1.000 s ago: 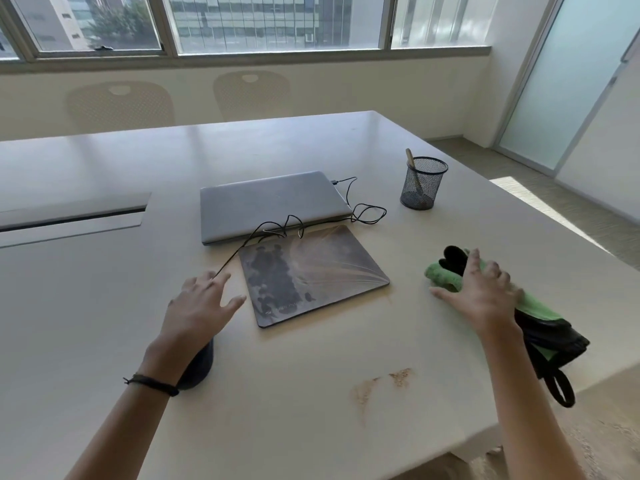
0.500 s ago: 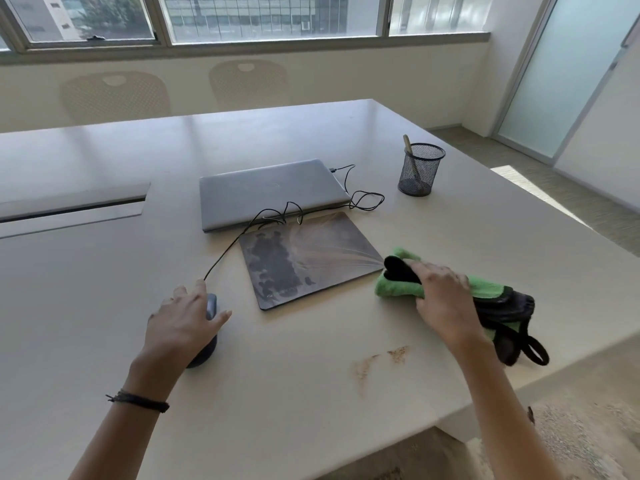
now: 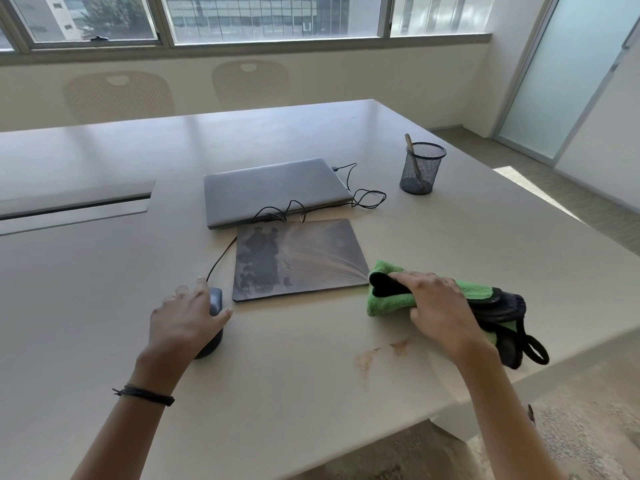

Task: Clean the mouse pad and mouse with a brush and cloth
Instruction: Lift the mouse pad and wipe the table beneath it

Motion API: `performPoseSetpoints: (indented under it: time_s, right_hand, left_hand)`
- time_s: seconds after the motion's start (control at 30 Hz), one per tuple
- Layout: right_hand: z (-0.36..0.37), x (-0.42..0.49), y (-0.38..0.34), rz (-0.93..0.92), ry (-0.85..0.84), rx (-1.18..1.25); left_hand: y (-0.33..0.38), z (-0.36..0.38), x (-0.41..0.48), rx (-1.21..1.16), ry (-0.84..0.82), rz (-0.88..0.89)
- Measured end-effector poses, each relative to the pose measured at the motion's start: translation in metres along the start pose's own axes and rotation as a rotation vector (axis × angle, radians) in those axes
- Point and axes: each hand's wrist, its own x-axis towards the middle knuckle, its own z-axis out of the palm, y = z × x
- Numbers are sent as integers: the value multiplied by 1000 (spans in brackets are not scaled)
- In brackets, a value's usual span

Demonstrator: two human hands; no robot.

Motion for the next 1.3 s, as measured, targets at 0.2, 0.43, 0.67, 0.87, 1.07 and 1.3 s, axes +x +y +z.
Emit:
performPoseSetpoints:
  time_s: [0.2,0.43,0.67,0.87,1.07,1.3]
  right_hand:
    - [-28,1,-1,46,-160,30]
    - [-53,-7,-42,-12,-2,91]
    - [-48,1,-77,47,265,-14]
    - [-29,29,-65,55,168,-17]
    - [-7,17,-92,-250,129,4]
    - [7,10,-110,-394,-20,51]
  left_hand:
    - [-4,1,-1,-41,24,-1]
    - [-16,-4,-5,-133,97,-1]
    - [-28,-16,-3,-198,151,23]
    - [-29,-15,-1,-195,148,16]
    - [-32,-11,6,-172,164,9]
    - [-36,-8,14,-158,167,-5]
